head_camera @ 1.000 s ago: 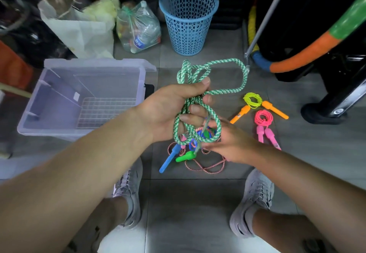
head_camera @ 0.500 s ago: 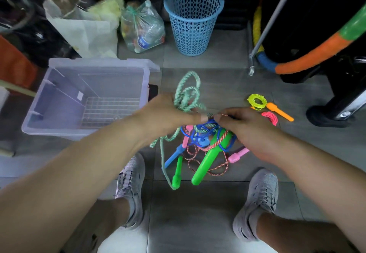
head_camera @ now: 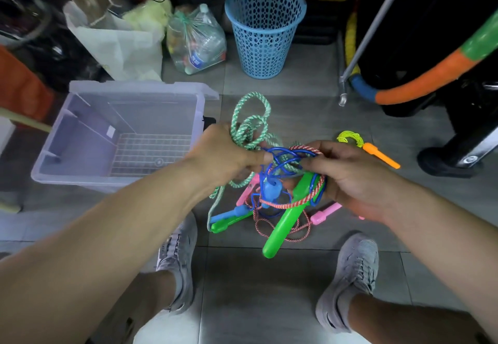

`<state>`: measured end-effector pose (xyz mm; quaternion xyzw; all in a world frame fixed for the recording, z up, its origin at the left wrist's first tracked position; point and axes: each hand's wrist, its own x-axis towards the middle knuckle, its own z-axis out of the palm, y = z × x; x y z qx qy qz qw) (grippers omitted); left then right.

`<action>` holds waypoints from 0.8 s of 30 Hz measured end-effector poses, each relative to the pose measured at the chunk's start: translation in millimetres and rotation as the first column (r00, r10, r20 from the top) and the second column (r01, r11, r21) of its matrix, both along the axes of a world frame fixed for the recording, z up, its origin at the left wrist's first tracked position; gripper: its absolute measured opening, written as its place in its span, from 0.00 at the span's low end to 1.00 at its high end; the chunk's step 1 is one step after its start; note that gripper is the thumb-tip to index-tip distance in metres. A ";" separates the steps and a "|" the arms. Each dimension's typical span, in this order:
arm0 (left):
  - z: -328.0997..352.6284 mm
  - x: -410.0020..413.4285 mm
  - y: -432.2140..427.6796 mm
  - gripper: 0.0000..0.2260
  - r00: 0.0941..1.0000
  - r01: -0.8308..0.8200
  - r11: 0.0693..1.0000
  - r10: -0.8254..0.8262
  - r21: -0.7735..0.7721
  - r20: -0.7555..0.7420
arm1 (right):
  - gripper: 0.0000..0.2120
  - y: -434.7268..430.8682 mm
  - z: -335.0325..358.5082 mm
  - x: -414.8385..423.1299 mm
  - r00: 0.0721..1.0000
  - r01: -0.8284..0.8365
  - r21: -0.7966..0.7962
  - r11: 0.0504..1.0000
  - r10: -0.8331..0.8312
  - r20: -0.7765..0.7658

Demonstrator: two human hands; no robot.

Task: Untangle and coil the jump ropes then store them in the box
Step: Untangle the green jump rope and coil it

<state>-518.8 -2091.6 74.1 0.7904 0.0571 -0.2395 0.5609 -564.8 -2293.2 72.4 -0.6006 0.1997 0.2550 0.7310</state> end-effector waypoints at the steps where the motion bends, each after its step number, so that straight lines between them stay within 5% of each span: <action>1: -0.6 1.3 -0.2 0.07 0.999 -0.031 0.999 0.031 -0.017 0.023 | 0.11 -0.4 0.7 -0.2 1.000 -0.026 -0.051 0.998 0.025 -0.012; 7: -1.4 -4.7 -10.1 0.06 0.989 -0.132 0.970 0.144 -0.205 0.046 | 0.22 7.3 -11.8 -4.3 0.996 -0.089 -0.299 0.950 0.085 -0.027; 13: 0.4 -4.9 -12.4 0.08 0.973 -0.228 0.920 0.228 -0.319 -0.040 | 0.04 10.2 -11.0 -5.2 0.998 -0.020 -0.146 0.989 0.010 -0.069; 18: 7.3 6.1 -4.0 0.10 0.922 -0.362 0.891 0.385 -0.274 0.034 | 0.06 -7.6 -19.0 2.9 0.995 0.019 -0.180 0.983 -0.036 -0.094; 21: 13.0 16.0 1.3 0.05 0.868 -0.484 0.782 0.485 -0.392 -0.103 | 0.04 -11.6 -24.6 4.0 0.988 0.089 -0.181 0.979 -0.110 -0.112; 24: 7.7 17.4 4.0 0.05 0.927 -0.370 0.893 0.338 -0.255 -0.160 | 0.05 -9.4 -25.9 4.0 0.988 0.086 -0.168 0.982 -0.106 -0.115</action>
